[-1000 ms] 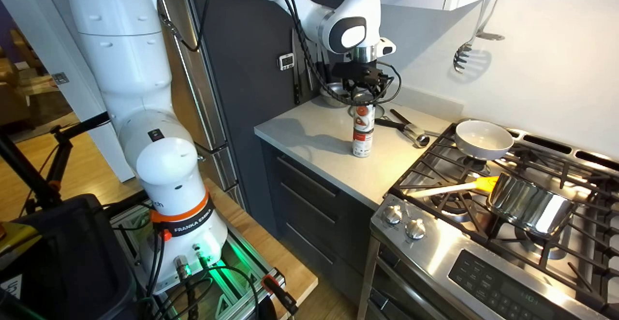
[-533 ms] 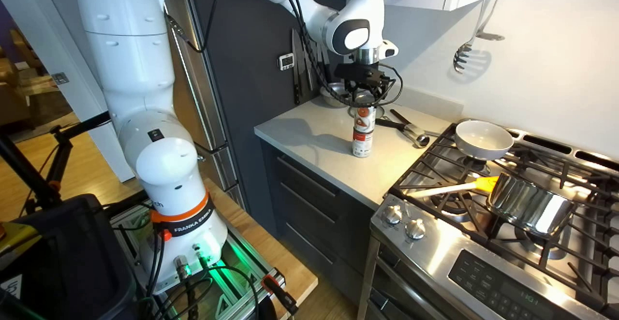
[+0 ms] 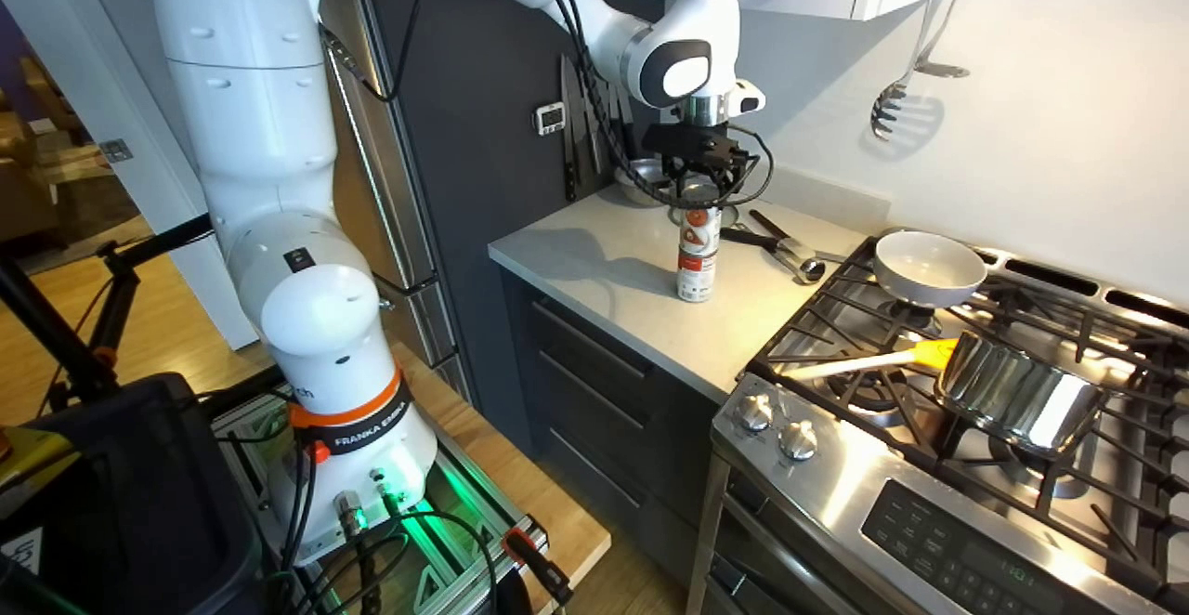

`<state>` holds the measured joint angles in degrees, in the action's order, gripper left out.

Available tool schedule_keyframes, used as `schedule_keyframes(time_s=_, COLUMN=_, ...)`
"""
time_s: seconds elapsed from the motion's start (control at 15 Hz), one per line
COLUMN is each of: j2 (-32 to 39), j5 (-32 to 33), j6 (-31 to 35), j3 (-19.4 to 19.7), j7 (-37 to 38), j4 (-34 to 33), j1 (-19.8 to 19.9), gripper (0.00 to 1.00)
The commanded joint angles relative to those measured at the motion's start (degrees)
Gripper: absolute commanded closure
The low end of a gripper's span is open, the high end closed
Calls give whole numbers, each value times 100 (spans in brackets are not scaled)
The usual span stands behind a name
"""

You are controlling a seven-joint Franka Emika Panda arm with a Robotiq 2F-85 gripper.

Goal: Pick up the can on the left and put it on the can to the right

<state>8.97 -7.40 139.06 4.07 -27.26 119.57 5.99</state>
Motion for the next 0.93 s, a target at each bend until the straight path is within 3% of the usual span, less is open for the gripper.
schedule_keyframes(time_s=0.0, j2=5, j5=-121, j6=-200, j3=-74, j7=-9, j4=-157, j1=102, gripper=42)
schedule_keyframes(time_s=0.87, j2=70, j5=-117, j6=-273, j3=-73, j7=38, j4=-175, j1=111, gripper=42)
